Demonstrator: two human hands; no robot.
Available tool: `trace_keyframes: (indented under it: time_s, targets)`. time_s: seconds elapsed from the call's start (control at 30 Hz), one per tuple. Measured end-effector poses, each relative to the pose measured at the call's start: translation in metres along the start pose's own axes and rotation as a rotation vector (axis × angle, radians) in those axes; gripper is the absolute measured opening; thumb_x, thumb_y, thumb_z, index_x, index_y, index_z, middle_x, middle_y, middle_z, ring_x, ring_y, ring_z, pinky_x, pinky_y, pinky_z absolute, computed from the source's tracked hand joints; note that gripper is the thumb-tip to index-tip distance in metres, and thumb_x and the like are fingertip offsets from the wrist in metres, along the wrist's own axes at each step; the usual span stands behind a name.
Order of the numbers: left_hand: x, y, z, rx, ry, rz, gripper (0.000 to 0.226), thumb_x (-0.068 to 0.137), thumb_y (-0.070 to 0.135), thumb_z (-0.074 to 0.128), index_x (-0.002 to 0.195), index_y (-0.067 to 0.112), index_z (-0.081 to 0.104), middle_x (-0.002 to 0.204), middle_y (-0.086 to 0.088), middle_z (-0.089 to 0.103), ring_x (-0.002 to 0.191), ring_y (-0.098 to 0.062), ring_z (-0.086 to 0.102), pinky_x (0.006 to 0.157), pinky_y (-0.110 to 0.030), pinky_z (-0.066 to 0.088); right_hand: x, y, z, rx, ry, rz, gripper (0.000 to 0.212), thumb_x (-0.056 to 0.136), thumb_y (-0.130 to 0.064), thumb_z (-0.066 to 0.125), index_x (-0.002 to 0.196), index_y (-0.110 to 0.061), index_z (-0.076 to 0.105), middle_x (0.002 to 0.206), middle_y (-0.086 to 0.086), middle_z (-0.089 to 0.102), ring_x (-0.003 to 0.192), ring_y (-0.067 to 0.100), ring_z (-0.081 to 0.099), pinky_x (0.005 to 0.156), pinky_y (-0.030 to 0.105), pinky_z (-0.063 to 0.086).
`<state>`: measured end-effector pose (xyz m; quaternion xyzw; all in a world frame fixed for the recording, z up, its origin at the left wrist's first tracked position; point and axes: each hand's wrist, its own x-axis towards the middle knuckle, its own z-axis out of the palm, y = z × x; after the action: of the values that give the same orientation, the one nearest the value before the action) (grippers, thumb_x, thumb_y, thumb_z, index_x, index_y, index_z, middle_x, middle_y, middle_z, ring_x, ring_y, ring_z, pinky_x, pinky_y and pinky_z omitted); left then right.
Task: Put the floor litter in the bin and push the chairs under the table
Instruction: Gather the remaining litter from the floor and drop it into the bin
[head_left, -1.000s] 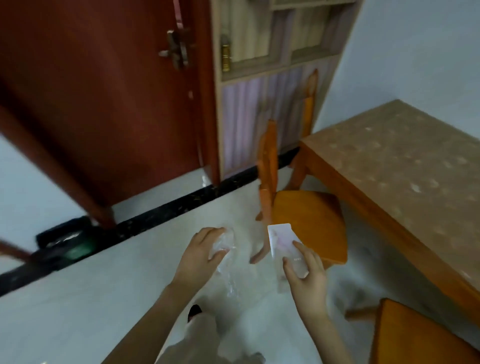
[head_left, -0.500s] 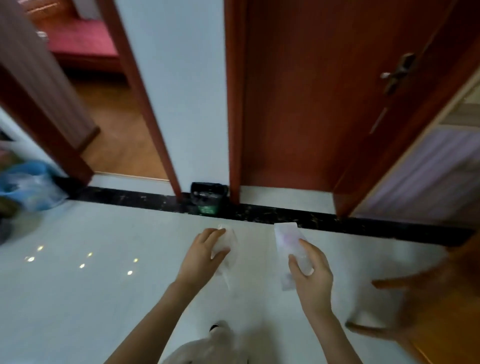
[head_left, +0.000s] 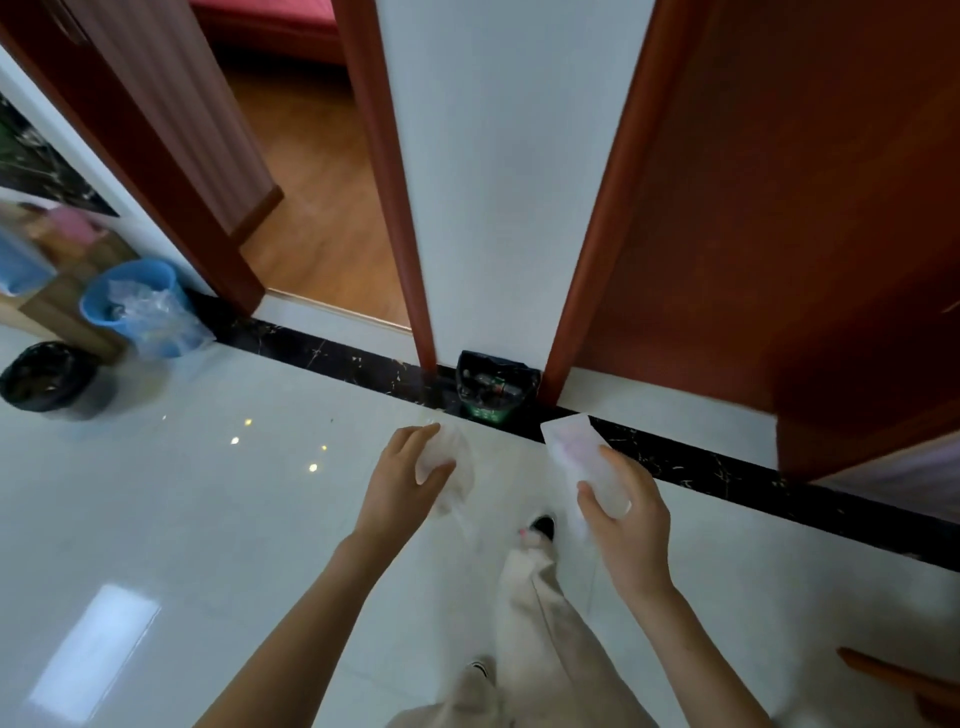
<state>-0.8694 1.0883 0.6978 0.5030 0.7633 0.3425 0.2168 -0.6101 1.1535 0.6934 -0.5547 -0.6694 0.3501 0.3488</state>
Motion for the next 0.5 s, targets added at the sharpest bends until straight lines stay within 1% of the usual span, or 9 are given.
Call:
trace_keyframes:
  time_s: [0.07,0.13,0.2,0.33,0.43,0.5]
  targets:
    - [0.035,-0.003,0.010,-0.015,-0.003,-0.028,0.047,0.086,0.027,0.068,0.130,0.018,0.054,0.125,0.006,0.054,0.106,-0.008,0.051,0.089,-0.021,0.040,0.041,0.005,0.016,0.000,-0.026,0.001,0.045,0.087,-0.014,0.071,0.130,-0.018,0.060,0.131,-0.007,0.059,0.124,0.009,0.052,0.106,0.029,0.042]
    - [0.073,-0.007,0.020,-0.016,-0.001,-0.052,0.047,0.086,0.027,0.068,0.130,0.018,0.053,0.126,0.005,0.053,0.105,-0.008,0.051,0.088,-0.021,0.040,0.084,0.010,0.033,0.019,-0.065,-0.010,0.045,0.087,-0.013,0.071,0.130,-0.017,0.059,0.131,-0.006,0.059,0.124,0.009,0.052,0.105,0.027,0.042]
    - [0.113,-0.010,0.029,-0.002,0.002,-0.088,0.048,0.086,0.027,0.068,0.130,0.018,0.052,0.127,0.003,0.053,0.103,-0.007,0.049,0.087,-0.021,0.039,0.131,0.014,0.048,0.028,-0.115,-0.018,0.045,0.087,-0.014,0.071,0.131,-0.015,0.059,0.131,-0.003,0.059,0.124,0.011,0.052,0.104,0.024,0.042]
    - [0.182,-0.010,0.041,-0.021,0.004,-0.224,0.053,0.084,0.029,0.070,0.132,0.018,0.051,0.127,0.003,0.050,0.103,-0.007,0.045,0.085,-0.021,0.038,0.214,0.018,0.069,-0.002,-0.182,-0.027,0.043,0.088,-0.015,0.071,0.130,-0.012,0.059,0.129,0.000,0.059,0.121,0.009,0.053,0.100,0.011,0.039]
    - [0.229,-0.017,0.054,-0.052,-0.017,-0.275,0.056,0.082,0.028,0.070,0.133,0.018,0.050,0.128,0.003,0.049,0.105,-0.007,0.044,0.085,-0.021,0.037,0.266,0.028,0.089,-0.034,-0.215,-0.063,0.042,0.087,-0.013,0.072,0.127,-0.010,0.061,0.126,0.004,0.060,0.118,0.012,0.054,0.099,0.011,0.039]
    - [0.255,-0.028,0.065,-0.058,-0.033,-0.296,0.057,0.081,0.027,0.071,0.133,0.018,0.050,0.127,0.004,0.049,0.106,-0.007,0.045,0.085,-0.018,0.036,0.292,0.039,0.108,-0.049,-0.235,-0.061,0.042,0.087,-0.012,0.072,0.127,-0.009,0.061,0.125,0.007,0.059,0.117,0.015,0.055,0.099,0.010,0.039]
